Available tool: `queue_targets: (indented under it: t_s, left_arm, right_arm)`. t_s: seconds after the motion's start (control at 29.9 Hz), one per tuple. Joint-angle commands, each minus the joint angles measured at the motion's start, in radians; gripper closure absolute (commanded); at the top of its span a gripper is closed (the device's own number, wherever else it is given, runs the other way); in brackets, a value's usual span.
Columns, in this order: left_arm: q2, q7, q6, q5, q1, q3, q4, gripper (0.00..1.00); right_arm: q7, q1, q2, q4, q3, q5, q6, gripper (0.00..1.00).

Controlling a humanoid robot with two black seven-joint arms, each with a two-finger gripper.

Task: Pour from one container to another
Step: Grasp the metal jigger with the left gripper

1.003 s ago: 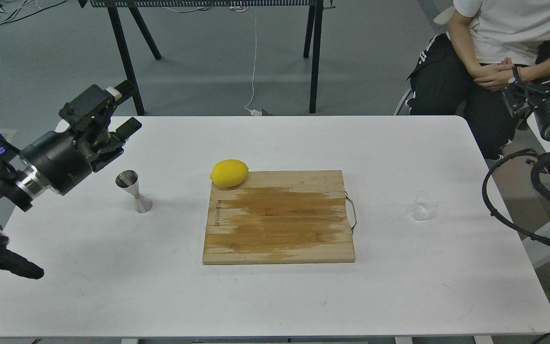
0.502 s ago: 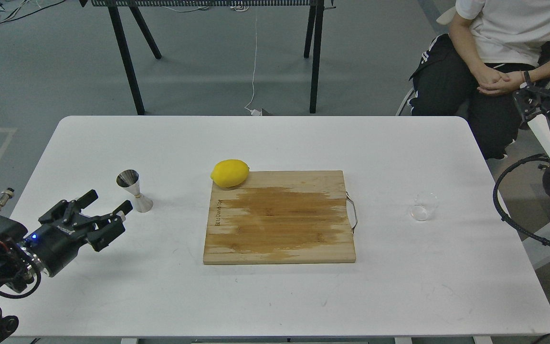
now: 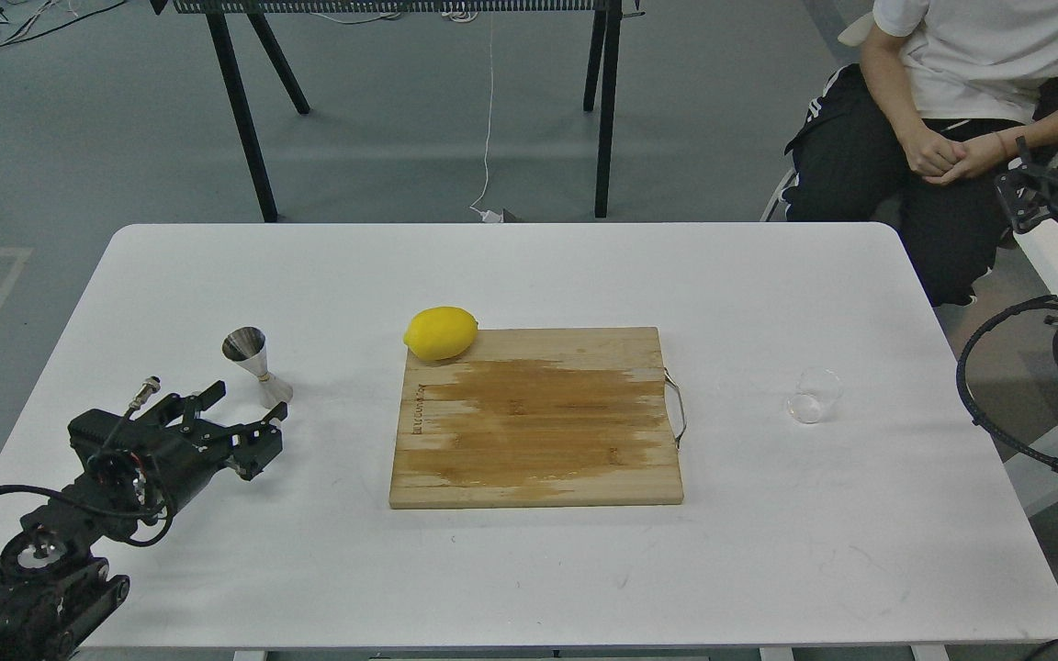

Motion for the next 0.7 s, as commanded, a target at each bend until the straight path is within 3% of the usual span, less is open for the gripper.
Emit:
queue_targets:
  t_s: [0.0, 0.37, 0.67]
  left_arm:
    - [-0.018, 0.003, 0.0, -0.001, -0.032, 0.0, 0.049, 0.1]
    - [-0.056, -0.004, 0.0, -0.014, -0.064, -0.001, 0.069, 0.21]
    - [-0.061, -0.005, 0.0, -0.048, -0.067, 0.0, 0.095, 0.54]
  right_arm:
    - [0.0, 0.0, -0.01, 0.0, -0.002, 0.0, 0.0, 0.0]
    - [0.0, -0.003, -0.008, 0.0, -0.005, 0.0, 0.0, 0.0]
    - [0.0, -0.003, -0.008, 0.0, -0.006, 0.0, 0.0, 0.0]
